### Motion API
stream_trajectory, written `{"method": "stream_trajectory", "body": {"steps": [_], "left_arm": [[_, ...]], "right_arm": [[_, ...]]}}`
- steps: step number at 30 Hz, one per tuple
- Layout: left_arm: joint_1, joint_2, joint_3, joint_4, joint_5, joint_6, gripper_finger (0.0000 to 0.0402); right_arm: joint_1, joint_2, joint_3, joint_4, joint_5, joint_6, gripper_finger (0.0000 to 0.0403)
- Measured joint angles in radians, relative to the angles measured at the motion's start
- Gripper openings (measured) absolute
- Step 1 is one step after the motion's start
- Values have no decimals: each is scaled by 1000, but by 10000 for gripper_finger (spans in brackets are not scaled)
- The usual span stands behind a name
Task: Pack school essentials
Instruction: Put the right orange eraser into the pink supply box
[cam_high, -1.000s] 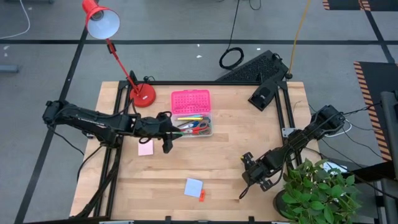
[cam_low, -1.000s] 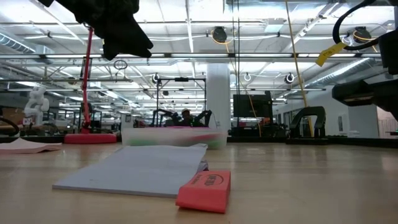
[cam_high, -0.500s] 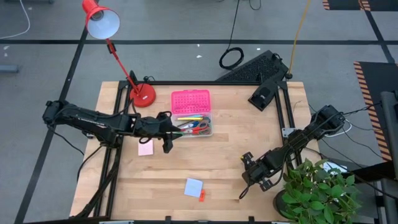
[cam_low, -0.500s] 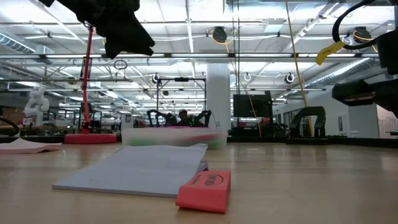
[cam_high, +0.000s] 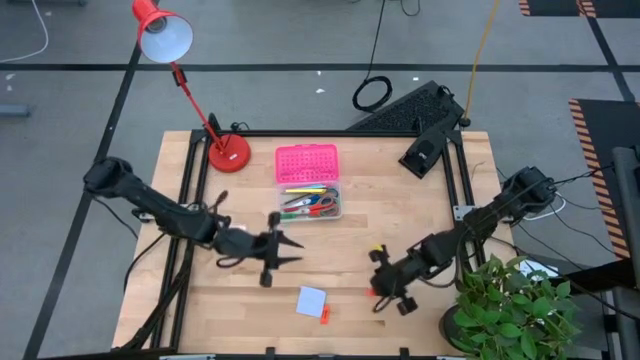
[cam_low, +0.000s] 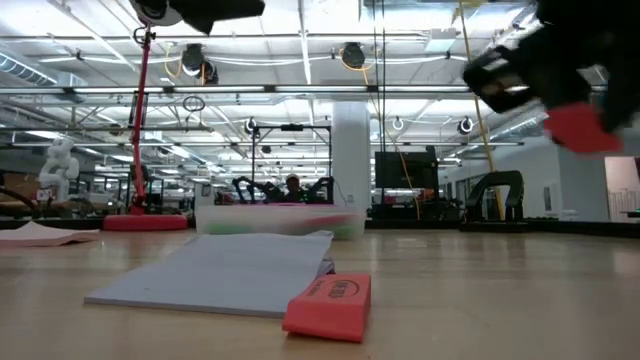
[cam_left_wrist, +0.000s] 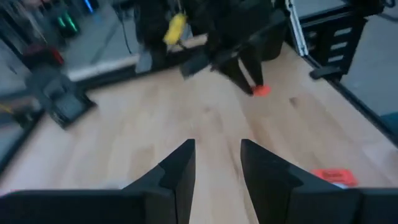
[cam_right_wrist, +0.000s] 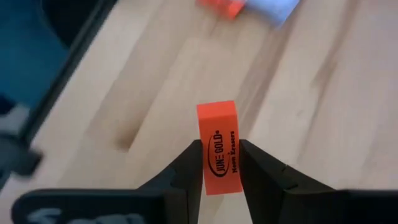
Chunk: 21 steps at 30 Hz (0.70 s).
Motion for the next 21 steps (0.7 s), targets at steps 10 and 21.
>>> {"method": "stream_trajectory", "body": {"steps": [10,21], "left_arm": [[-126,104,1,142,-166,268,211],[-130,319,192,74,-197,423,254]], "right_arm": [[-148,0,97,61,-1,10,85],[-221,0,98,106,-60,168,84]]}}
